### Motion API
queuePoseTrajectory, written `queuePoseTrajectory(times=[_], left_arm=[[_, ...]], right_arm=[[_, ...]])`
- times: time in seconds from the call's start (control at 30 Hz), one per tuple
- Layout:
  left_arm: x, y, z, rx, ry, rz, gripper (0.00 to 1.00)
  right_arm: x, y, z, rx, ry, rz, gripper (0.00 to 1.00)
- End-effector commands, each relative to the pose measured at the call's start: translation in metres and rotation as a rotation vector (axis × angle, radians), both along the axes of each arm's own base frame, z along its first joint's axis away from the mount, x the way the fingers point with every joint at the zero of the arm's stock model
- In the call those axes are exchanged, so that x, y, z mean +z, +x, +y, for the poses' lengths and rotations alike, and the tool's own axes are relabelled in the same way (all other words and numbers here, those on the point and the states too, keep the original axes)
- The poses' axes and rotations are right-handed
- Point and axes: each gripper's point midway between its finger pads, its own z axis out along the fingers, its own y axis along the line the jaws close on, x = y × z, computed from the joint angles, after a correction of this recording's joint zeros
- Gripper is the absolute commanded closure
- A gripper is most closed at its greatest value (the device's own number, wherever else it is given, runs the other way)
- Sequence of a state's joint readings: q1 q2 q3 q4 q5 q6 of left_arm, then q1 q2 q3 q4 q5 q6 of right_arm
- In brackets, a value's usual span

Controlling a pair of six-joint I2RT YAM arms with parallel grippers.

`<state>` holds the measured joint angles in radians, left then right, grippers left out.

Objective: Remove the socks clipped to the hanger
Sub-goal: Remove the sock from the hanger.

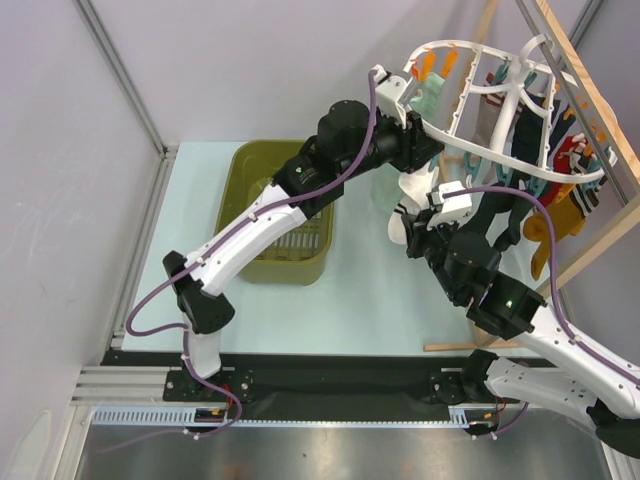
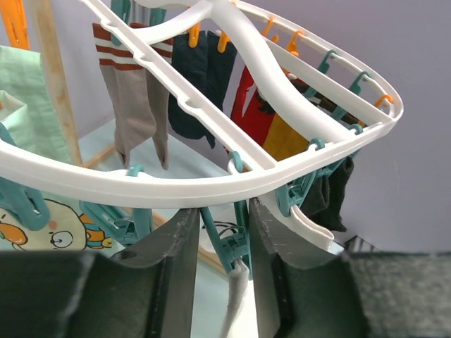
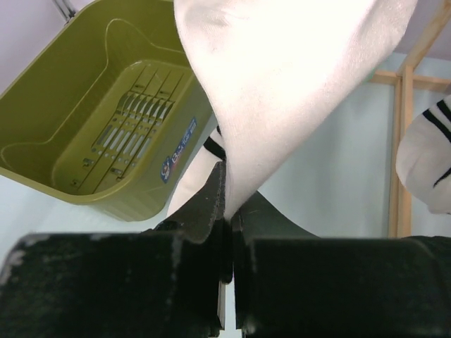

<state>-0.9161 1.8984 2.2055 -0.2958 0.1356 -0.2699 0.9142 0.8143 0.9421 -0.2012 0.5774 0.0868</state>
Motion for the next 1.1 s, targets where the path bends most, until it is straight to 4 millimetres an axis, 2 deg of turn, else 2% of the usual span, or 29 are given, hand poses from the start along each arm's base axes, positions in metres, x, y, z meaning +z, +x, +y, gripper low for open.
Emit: queuePoseTrajectory(times=[0.0,0.3,0.33,0.7,0.9,1.07], left_arm=[[0.017,-0.003,-0.004,-0.011,-0.035,-0.036,0.68],[0.023,-0.004,-0.002,-0.004,-0.049,-0.039,0.94],[0.024,-0.004,-0.001,-0.002,-0.051,-0.038,1.00],[0.027,-0.006,-0.001,-0.003,-0.064,-0.027,1.00],[0.027,-0.006,0.000,-0.002,-0.064,-0.023,1.00],[0.025,-0.008,-0.003,-0.014,-0.064,-0.012,1.00]], right_arm=[[0.013,-0.001,-0.002,-0.005,0.054,-0.025,1.00],[0.014,-0.002,-0.005,-0.012,0.063,-0.026,1.00],[0.015,-0.003,-0.006,-0.011,0.064,-0.028,1.00],[0.005,-0.004,-0.010,-0.024,0.054,-0.005,1.00],[-0.008,-0.009,-0.011,-0.015,0.029,0.042,1.00],[-0.004,-0.016,-0.013,0.014,0.044,0.036,1.00]])
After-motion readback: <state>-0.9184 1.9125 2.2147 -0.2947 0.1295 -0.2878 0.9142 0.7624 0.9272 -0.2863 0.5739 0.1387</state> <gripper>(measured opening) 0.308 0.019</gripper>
